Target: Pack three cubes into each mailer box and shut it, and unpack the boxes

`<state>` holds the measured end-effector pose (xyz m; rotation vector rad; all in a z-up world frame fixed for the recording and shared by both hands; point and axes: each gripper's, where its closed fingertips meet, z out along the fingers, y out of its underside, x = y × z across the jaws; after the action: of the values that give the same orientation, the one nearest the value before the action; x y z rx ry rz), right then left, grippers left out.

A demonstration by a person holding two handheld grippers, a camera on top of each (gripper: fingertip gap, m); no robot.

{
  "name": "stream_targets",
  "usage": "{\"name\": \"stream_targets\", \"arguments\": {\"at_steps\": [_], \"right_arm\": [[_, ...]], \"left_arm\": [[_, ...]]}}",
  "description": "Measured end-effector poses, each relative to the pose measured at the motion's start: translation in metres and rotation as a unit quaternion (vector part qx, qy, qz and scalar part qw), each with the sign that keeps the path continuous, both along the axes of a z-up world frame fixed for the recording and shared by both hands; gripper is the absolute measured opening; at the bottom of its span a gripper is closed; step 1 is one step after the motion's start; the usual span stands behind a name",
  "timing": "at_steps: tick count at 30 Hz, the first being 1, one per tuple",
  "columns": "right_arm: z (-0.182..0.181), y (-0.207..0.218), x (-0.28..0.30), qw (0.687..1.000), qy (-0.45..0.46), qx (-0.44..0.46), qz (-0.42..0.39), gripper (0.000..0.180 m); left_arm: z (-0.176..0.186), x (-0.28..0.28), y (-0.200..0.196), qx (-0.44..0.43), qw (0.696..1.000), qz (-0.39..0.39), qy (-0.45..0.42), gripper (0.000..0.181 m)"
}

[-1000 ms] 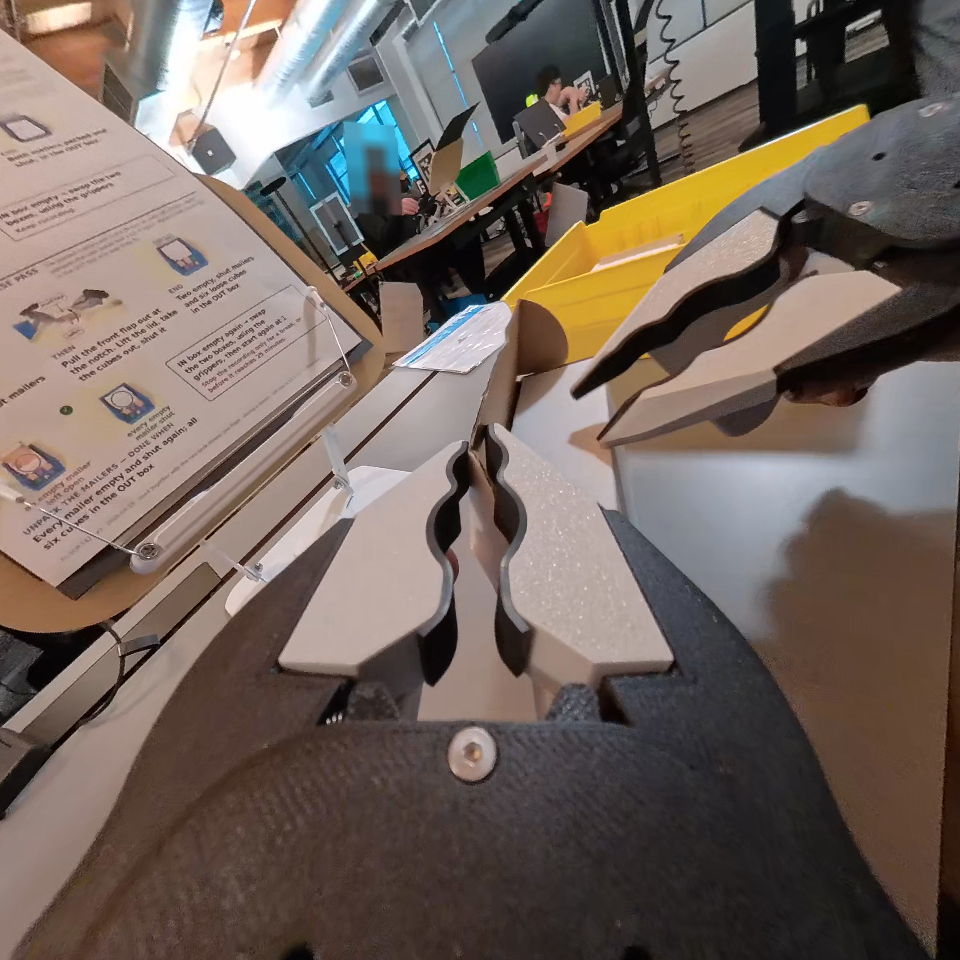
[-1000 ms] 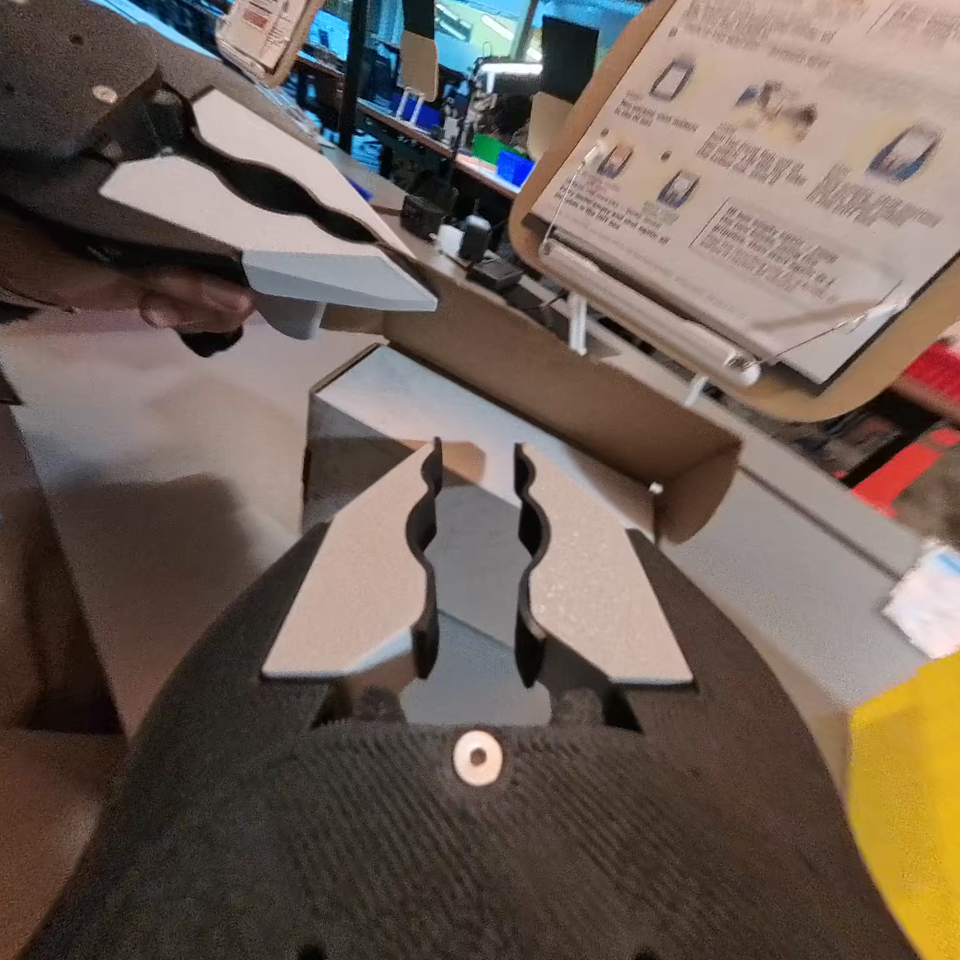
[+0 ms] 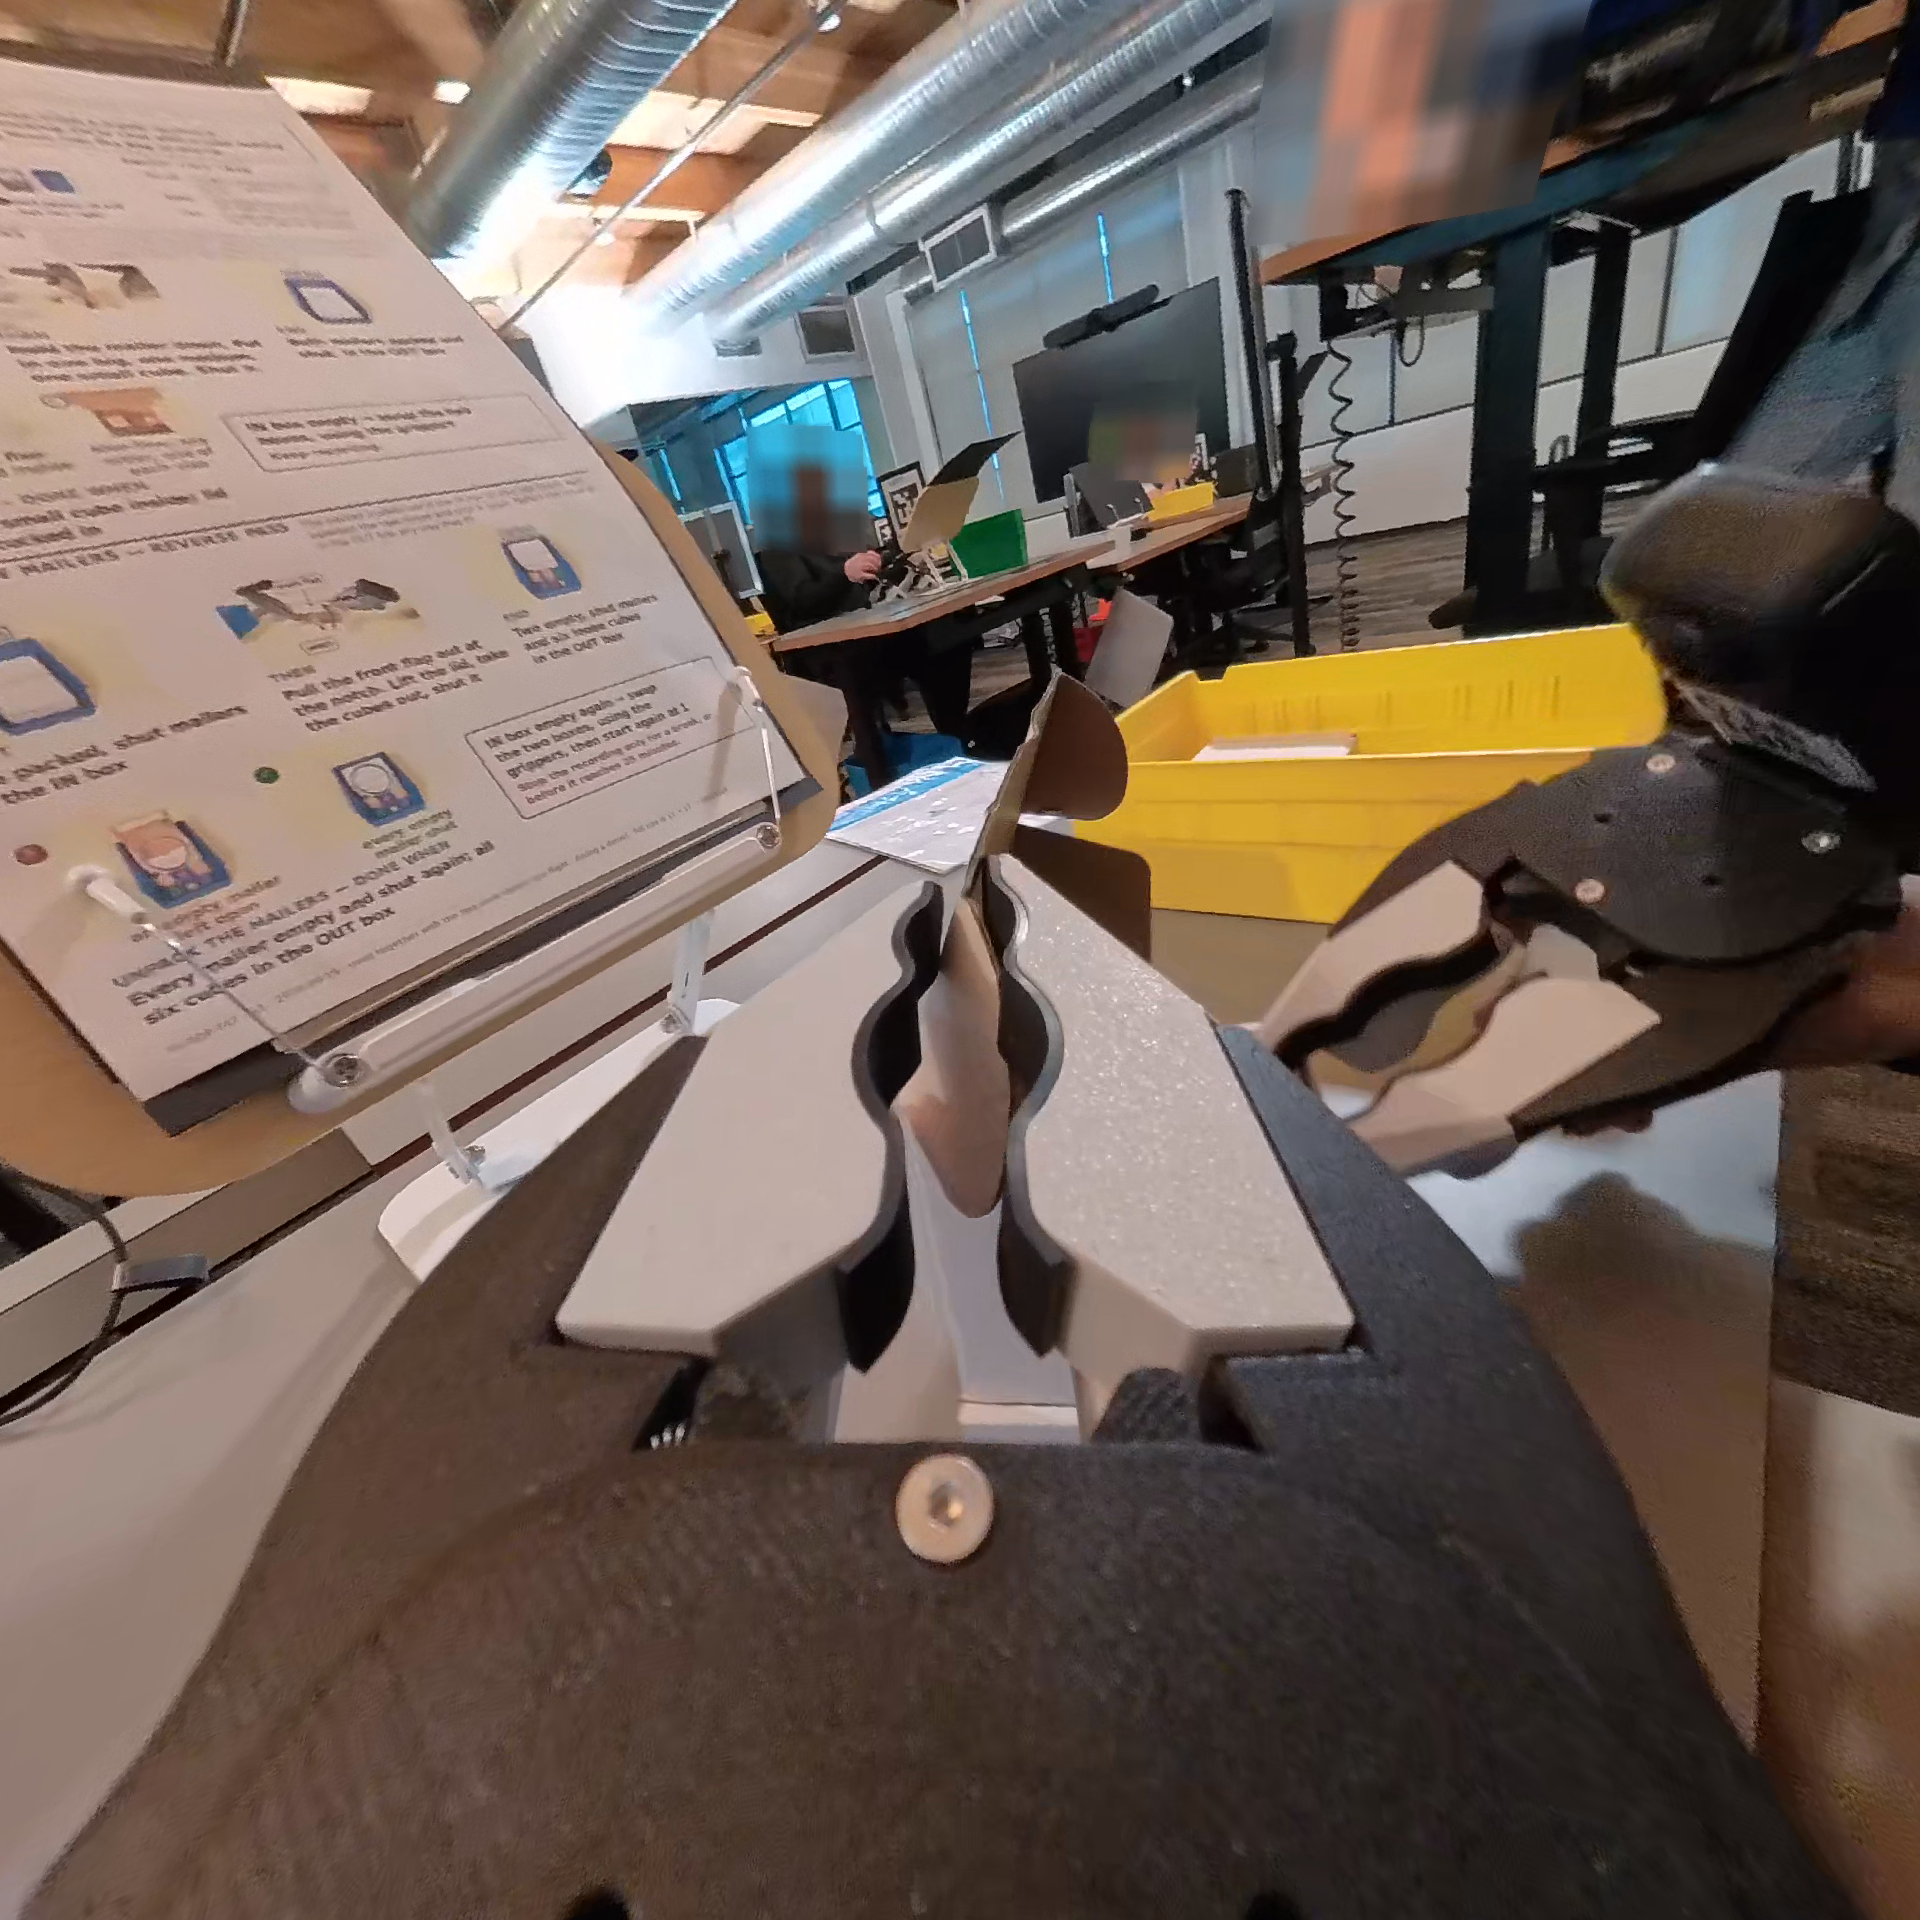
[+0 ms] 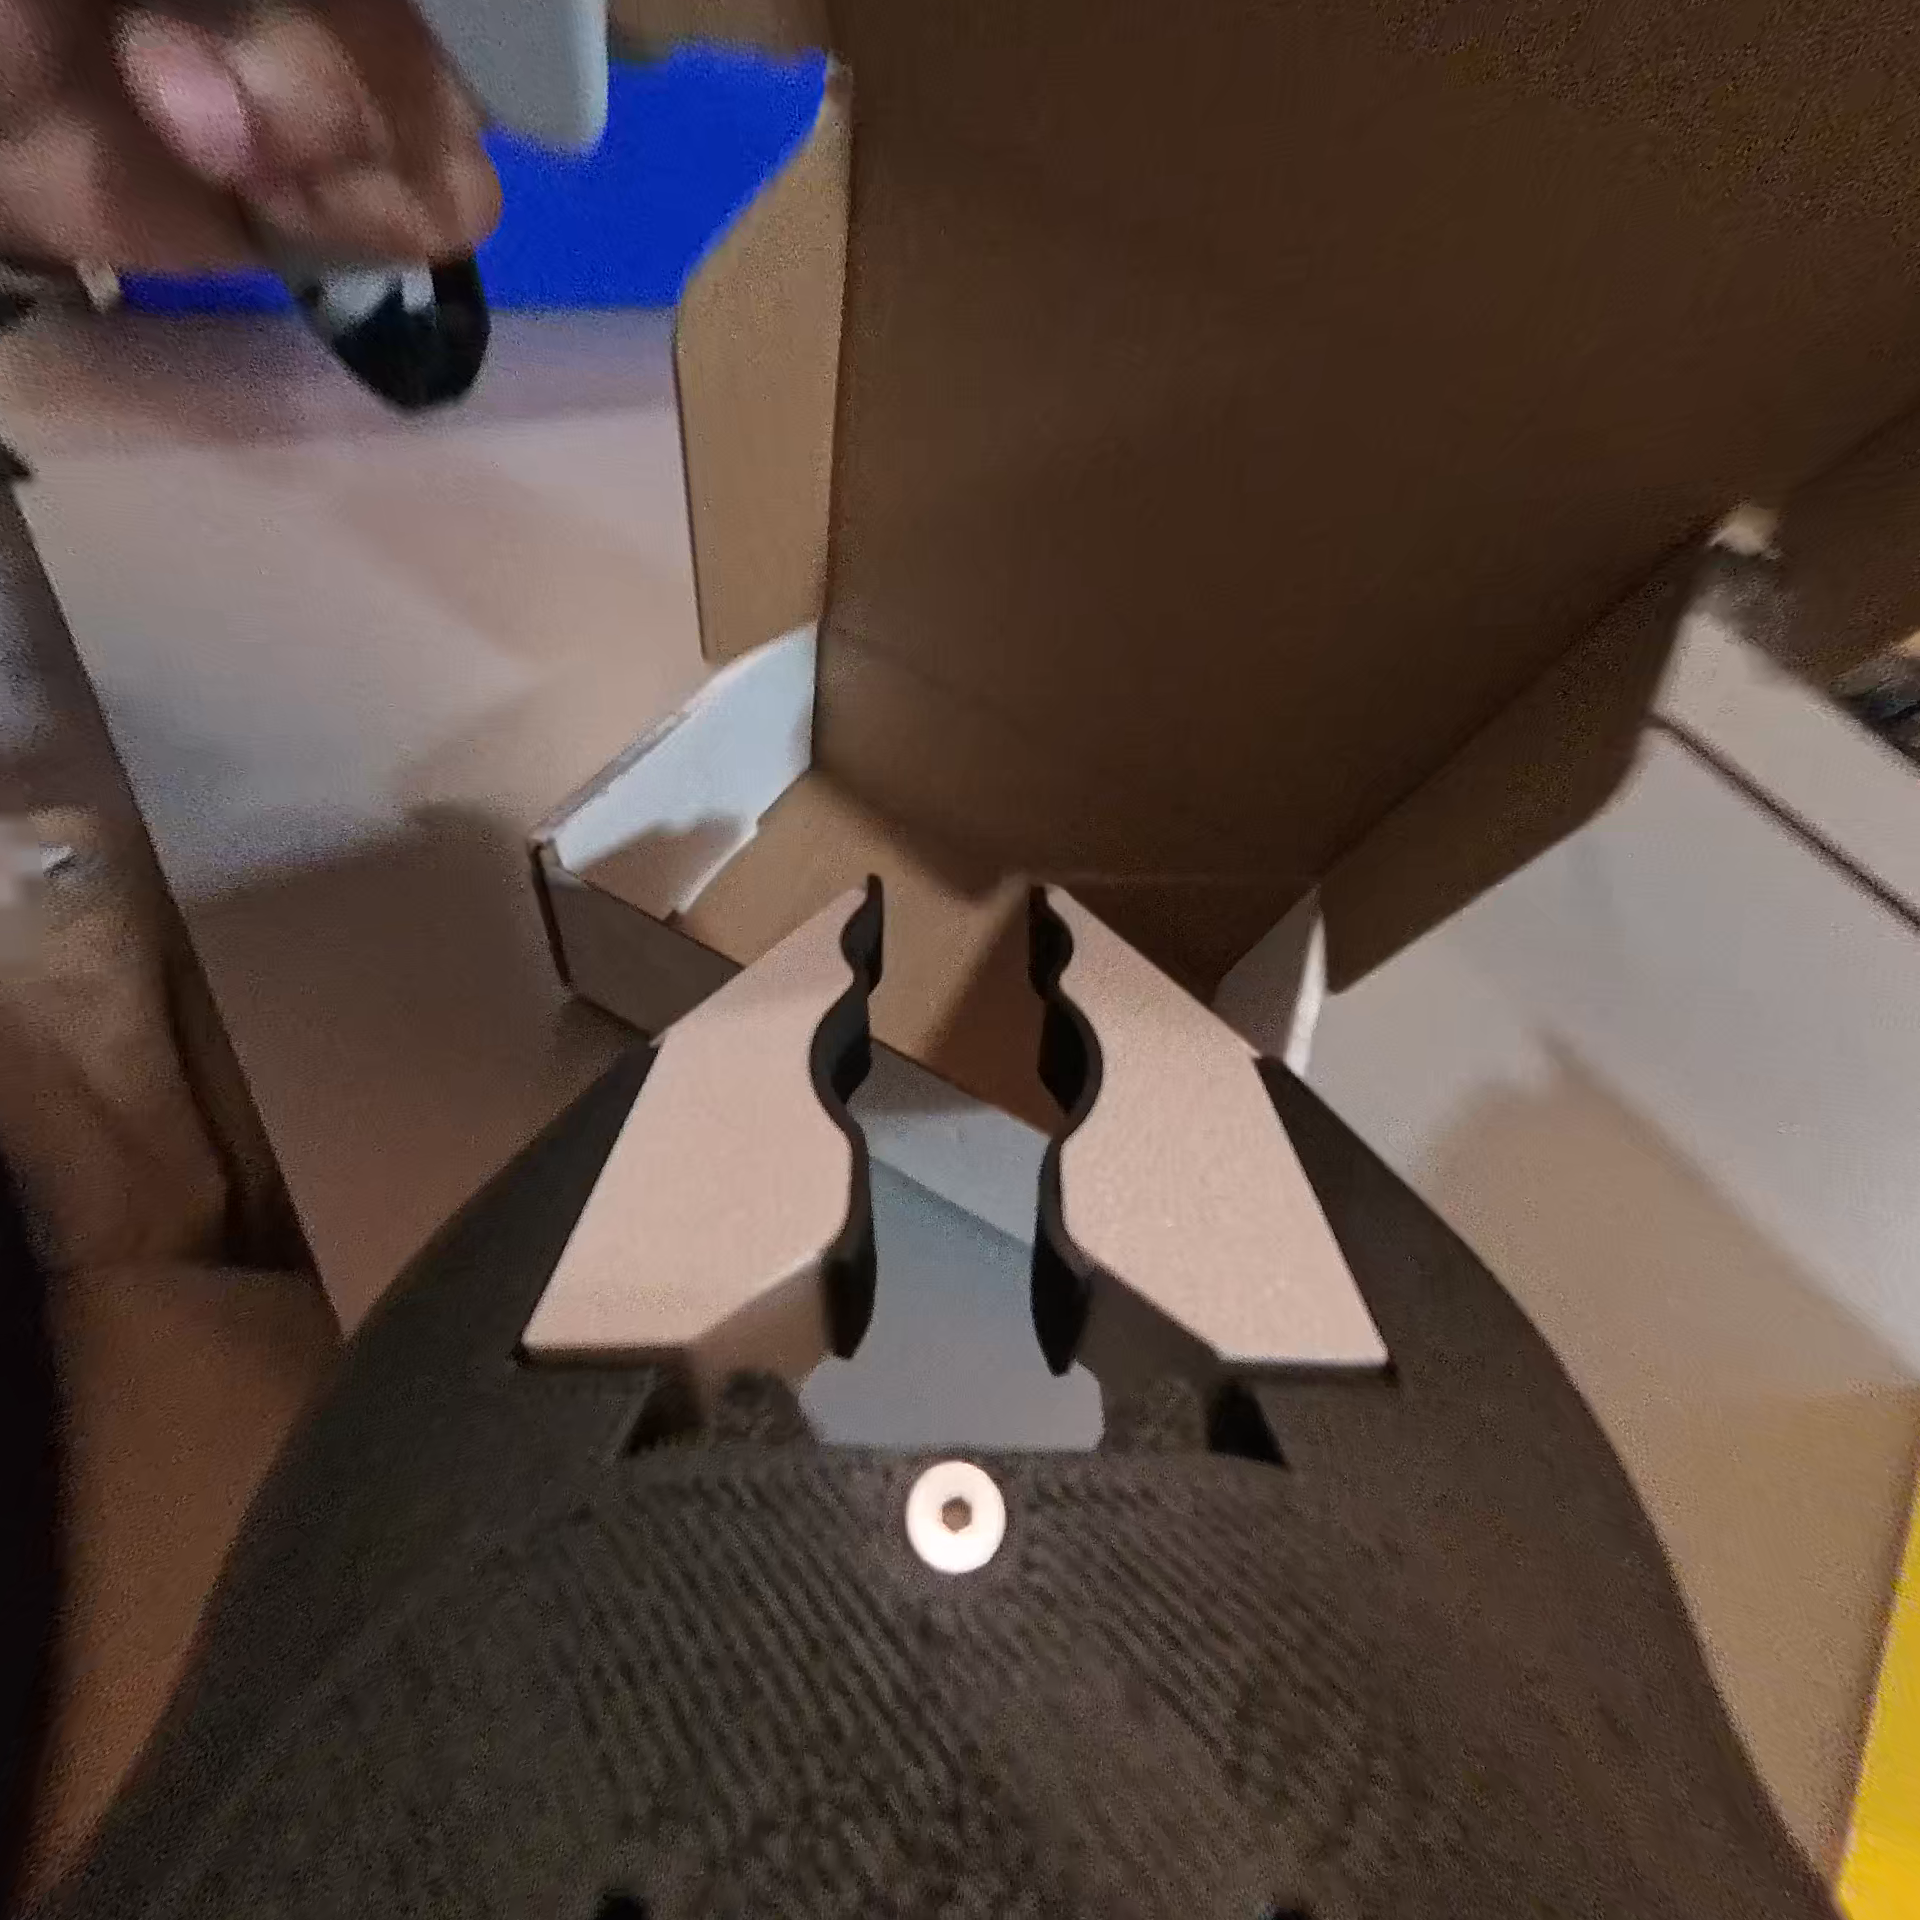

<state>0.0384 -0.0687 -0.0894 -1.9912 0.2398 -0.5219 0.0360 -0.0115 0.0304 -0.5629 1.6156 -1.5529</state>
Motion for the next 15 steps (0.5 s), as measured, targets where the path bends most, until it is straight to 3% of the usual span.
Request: {"name": "stream_targets", "arguments": {"at_steps": [2, 9, 15], "right_arm": [[-0.016, 0.000, -0.002, 0.999, 0.024, -0.029, 0.004, 0.031], [-0.022, -0.001, -0.013, 0.999, 0.047, -0.014, -0.003, 0.015], [-0.023, -0.005, -0.020, 0.996, 0.083, 0.020, -0.024, 0.012]], "left_arm": [[0.000, 0.004, 0.005, 0.012, 1.000, 0.019, -0.006, 0.006], [-0.002, 0.035, 0.037, -0.006, 0.996, 0.093, 0.008, 0.009], [-0.046, 0.087, 0.091, 0.000, 0.975, 0.206, 0.088, 0.020]]}}
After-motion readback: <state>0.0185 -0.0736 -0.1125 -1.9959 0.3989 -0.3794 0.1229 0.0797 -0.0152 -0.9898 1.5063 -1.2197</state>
